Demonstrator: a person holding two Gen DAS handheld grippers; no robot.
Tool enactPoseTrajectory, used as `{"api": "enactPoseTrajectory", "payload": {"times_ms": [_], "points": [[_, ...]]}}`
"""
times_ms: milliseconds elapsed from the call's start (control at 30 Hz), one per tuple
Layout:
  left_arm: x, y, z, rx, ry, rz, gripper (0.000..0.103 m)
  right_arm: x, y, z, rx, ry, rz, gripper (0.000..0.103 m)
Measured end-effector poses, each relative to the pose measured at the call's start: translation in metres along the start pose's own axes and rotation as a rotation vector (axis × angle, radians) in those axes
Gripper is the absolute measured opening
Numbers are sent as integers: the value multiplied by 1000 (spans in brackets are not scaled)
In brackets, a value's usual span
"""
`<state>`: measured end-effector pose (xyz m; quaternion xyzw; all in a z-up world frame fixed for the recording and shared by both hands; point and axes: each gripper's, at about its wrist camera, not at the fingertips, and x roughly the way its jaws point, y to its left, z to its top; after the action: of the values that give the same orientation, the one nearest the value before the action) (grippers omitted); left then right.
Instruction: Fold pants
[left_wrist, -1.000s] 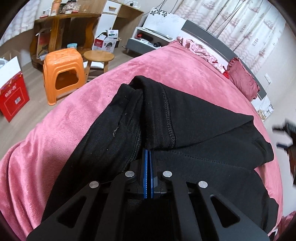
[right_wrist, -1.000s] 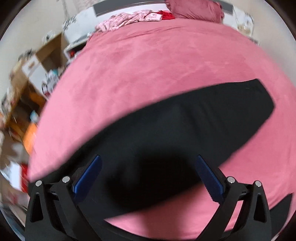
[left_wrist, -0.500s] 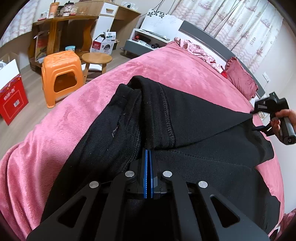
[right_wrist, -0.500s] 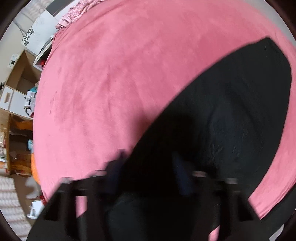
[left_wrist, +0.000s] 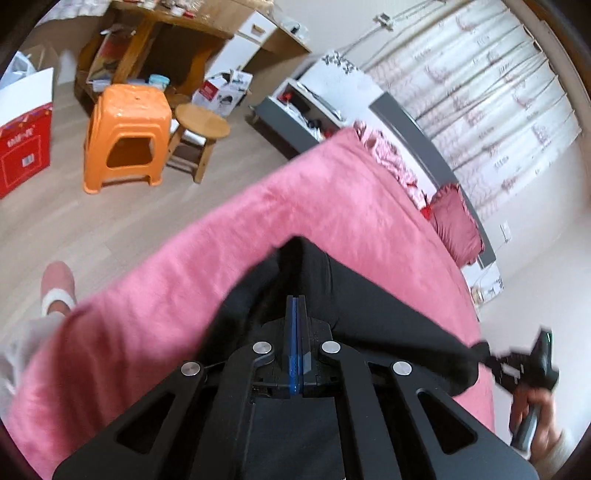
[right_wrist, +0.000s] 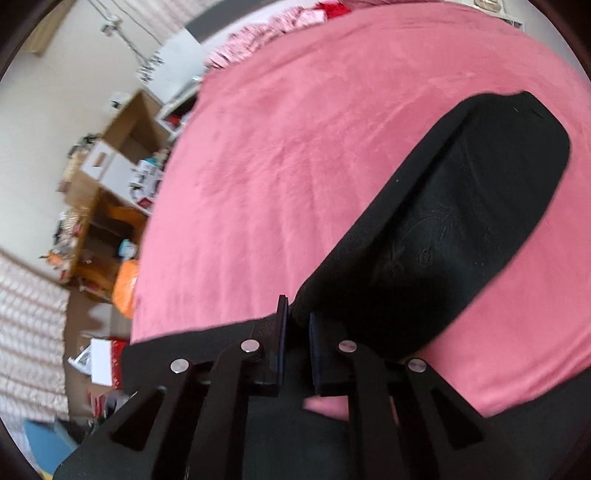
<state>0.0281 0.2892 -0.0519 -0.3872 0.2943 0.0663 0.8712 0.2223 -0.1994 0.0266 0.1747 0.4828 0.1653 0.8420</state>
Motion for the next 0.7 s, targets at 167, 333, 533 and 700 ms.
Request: {"api": "enactPoseTrajectory", "payload": {"times_ms": [167,333,533,700], "points": [[-14,16,-9,-76,53,-36,0,-35,-9,-75,-58,-66,11,10],[-8,7,-44,-37,167,-51,0,-40,-29,-145,-23,-133,-9,10],[17,12,-57,-200,238,-75,64,-16,-55,-171,115,-74,8,10],[36,-5,-48,-191,215,-92,64,-34,-50,-160,101,-129,61,10]]}}
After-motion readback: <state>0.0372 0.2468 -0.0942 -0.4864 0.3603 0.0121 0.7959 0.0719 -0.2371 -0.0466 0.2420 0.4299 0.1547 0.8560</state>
